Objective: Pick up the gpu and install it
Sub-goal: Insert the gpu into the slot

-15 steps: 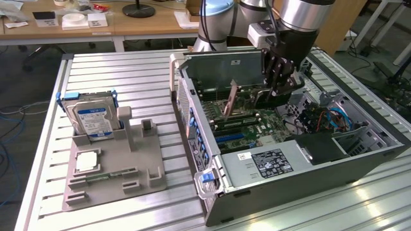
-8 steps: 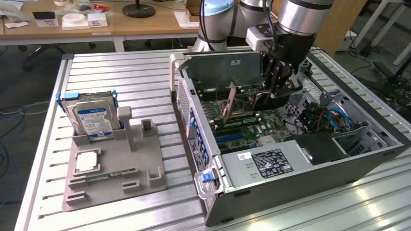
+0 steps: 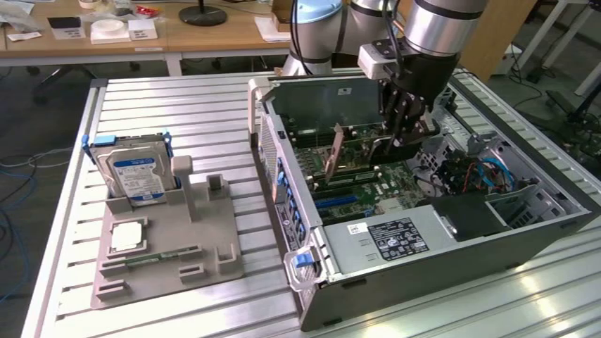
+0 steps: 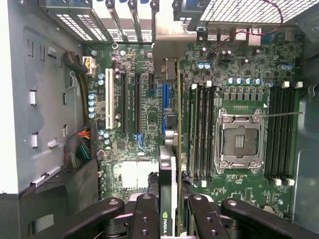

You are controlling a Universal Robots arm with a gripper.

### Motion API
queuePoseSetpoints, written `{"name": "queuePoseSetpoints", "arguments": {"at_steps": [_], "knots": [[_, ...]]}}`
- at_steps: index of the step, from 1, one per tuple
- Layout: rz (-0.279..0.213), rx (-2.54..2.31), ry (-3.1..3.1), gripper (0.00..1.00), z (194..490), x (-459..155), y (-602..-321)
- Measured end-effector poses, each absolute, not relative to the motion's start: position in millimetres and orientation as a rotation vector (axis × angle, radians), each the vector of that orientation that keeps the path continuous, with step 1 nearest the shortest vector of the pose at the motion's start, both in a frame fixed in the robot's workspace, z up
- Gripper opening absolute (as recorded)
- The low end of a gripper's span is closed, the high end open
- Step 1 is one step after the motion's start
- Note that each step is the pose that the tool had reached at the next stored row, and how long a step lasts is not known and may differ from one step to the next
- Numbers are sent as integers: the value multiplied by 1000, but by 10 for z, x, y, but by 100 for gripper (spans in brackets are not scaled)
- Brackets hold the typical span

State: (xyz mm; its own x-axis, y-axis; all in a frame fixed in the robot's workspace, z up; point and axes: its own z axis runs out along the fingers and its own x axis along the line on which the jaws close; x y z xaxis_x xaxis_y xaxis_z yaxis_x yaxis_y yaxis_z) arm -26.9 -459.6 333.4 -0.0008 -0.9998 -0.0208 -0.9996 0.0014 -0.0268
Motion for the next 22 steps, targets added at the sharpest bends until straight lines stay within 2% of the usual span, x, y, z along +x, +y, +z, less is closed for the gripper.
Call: {"name": "queuePoseSetpoints", "arguments": {"at_steps": [22], "knots": [[-6, -2196, 2199, 27, 3293, -305, -4596]]}}
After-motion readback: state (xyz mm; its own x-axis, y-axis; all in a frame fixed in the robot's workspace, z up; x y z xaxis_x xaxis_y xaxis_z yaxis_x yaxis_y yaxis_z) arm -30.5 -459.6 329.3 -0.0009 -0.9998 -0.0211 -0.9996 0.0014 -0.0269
